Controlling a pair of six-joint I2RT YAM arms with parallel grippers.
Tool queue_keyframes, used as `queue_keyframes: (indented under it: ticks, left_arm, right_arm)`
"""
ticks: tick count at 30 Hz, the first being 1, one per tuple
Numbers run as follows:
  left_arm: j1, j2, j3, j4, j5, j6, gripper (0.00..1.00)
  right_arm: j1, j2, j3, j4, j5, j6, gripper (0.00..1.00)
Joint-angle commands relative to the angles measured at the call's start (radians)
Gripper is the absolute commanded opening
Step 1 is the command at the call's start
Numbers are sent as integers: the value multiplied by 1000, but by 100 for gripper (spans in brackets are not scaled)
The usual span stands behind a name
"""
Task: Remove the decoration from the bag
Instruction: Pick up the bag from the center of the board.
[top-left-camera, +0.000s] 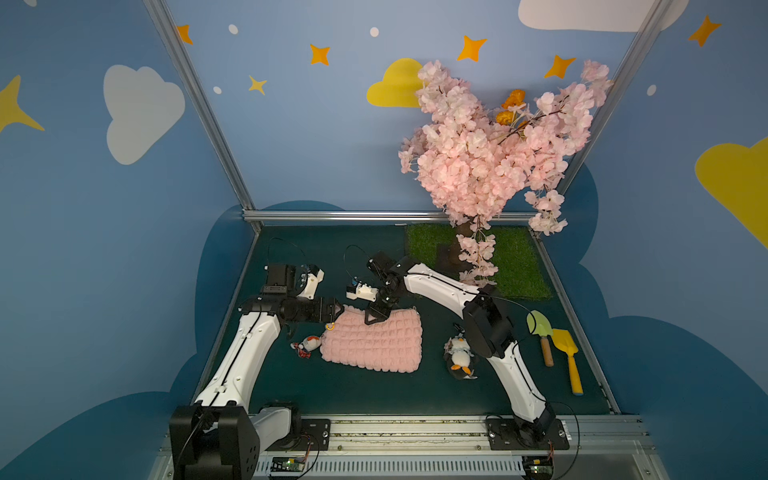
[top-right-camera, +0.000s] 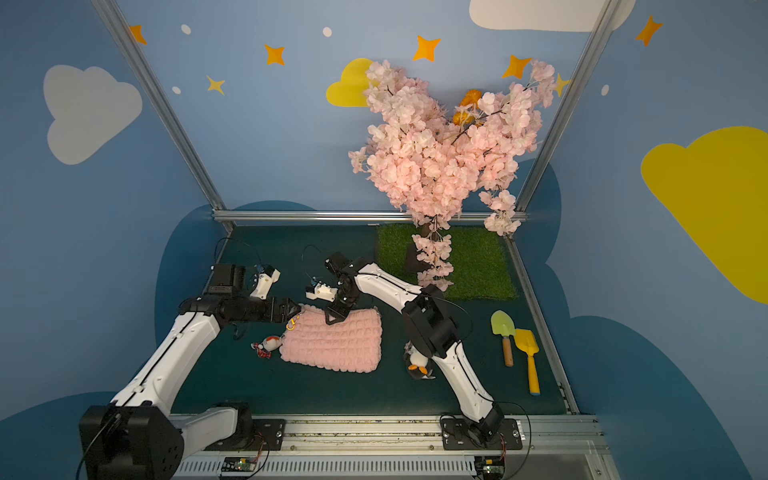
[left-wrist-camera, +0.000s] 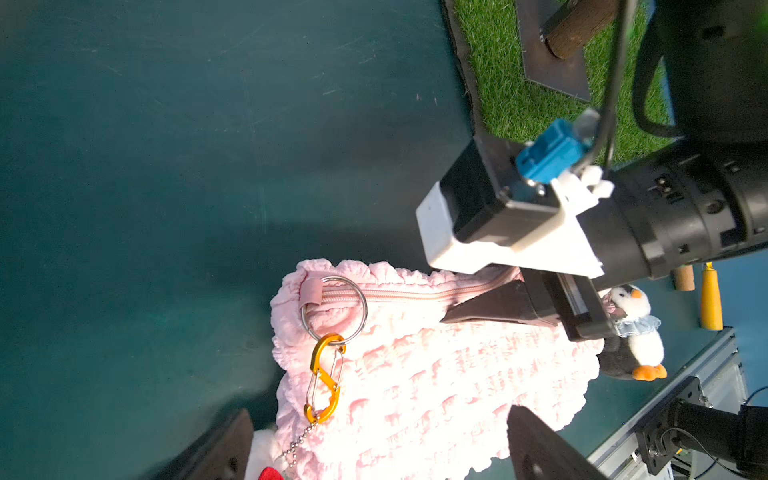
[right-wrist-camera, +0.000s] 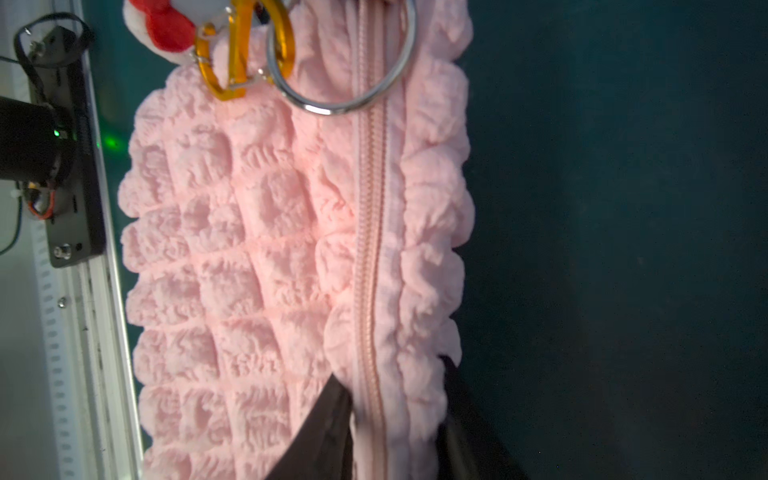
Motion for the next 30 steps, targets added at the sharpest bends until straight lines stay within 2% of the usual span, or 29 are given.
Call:
queue_keyframes:
  ticks: [1,6,10,13,18,24,26,30]
  left_arm:
    - [4,-8,-13,-26,29,-3,98]
    - [1,-22,-2,-52,31,24,97]
    - [-32,-63,4,-74,-14,56,97]
    - [-73,-102,-19,-51,-6,73,97]
    - [-116,-177,-120,73,-2,103,97]
    - [-114,-165,-214,233,17,103,93]
    - [-115,-186,-265,301,12,83,91]
    - [-121,-243,-381,529,30,-36,85]
  right_arm:
    - [4,13,38,-45,-50,-22,12]
    - [4,-42,59,-63,-35,-34,0]
    - [3,-121,58,-102,30,-70,0]
    - [-3,-168,50,-135,52,-100,0]
    - [-16,-238,9,-159,38,-138,0]
    - [-30,-310,-61,-139,27,-136,0]
    - [-31,-325,-80,-132,32,-134,0]
    - [-41,-367,-151,-86,31,-109,0]
